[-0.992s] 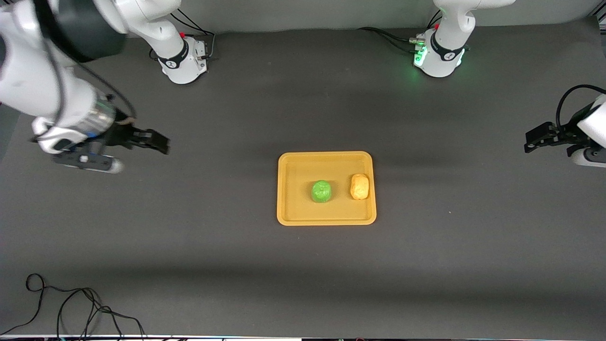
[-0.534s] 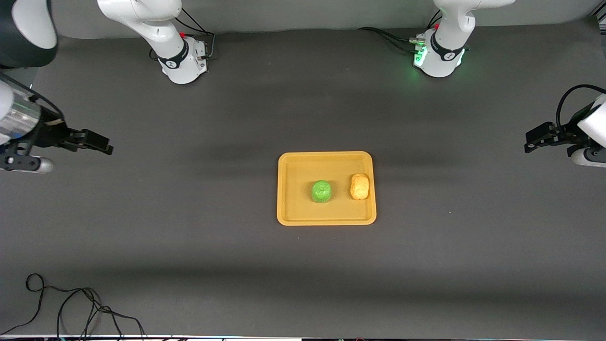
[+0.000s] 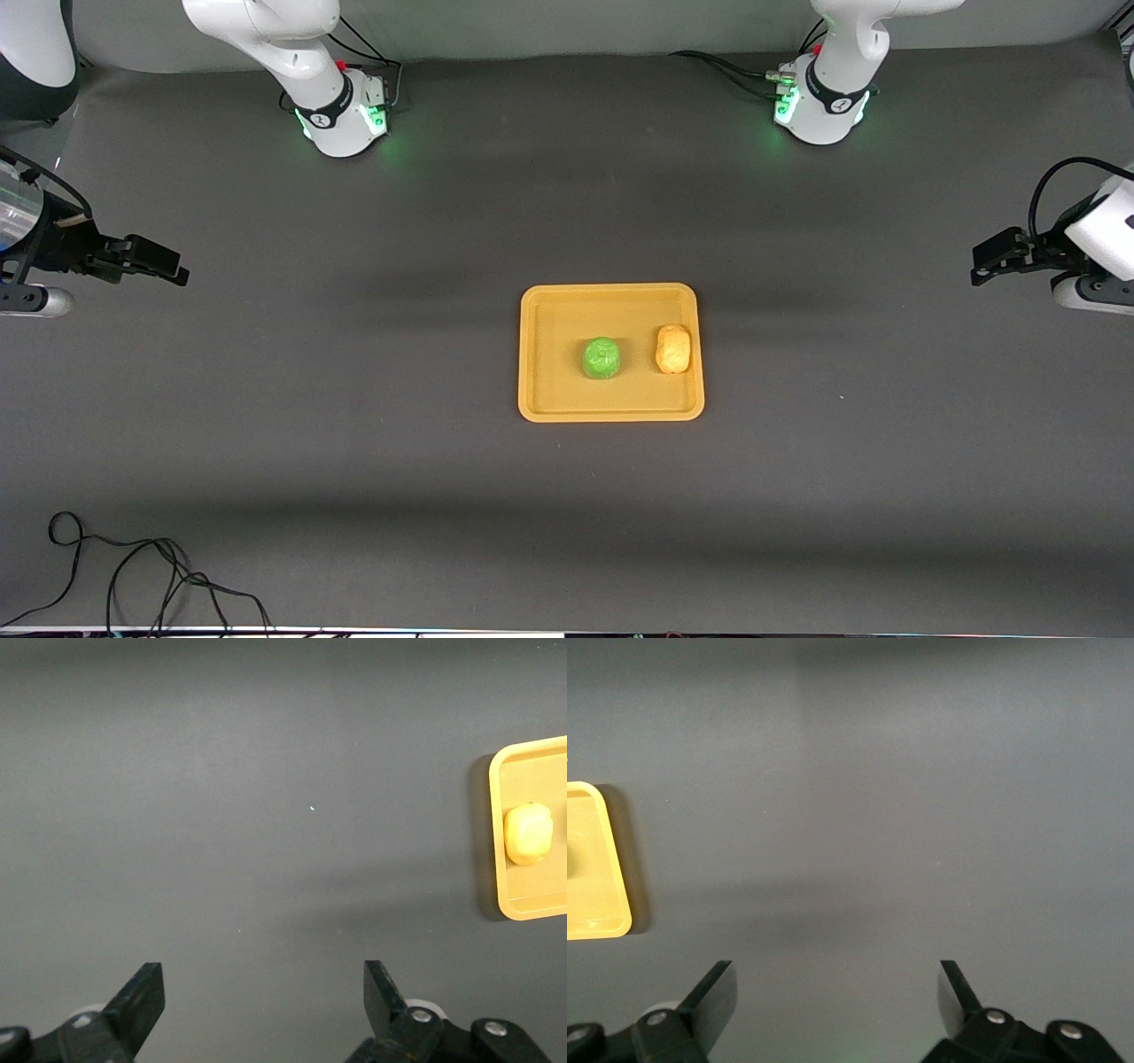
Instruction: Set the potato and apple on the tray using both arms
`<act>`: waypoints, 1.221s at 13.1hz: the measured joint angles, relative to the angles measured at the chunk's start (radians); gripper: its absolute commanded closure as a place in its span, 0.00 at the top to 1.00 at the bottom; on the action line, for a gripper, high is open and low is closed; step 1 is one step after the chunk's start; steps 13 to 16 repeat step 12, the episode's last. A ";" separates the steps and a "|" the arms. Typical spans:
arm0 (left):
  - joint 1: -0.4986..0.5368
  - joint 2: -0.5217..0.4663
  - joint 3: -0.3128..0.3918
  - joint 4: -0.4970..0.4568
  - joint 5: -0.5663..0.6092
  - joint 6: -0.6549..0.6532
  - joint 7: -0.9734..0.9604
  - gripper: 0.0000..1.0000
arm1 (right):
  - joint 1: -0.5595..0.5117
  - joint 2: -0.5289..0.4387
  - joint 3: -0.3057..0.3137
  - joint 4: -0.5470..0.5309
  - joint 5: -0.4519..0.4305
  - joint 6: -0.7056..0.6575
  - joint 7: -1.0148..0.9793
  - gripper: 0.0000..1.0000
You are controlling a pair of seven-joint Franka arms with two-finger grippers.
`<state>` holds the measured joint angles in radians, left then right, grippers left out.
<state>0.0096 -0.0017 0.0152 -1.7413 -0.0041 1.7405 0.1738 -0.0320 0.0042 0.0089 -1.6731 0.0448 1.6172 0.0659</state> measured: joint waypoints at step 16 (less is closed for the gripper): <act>-0.007 0.000 -0.002 0.000 0.000 0.000 -0.018 1.00 | 0.012 -0.004 -0.003 0.006 -0.048 -0.011 -0.004 1.00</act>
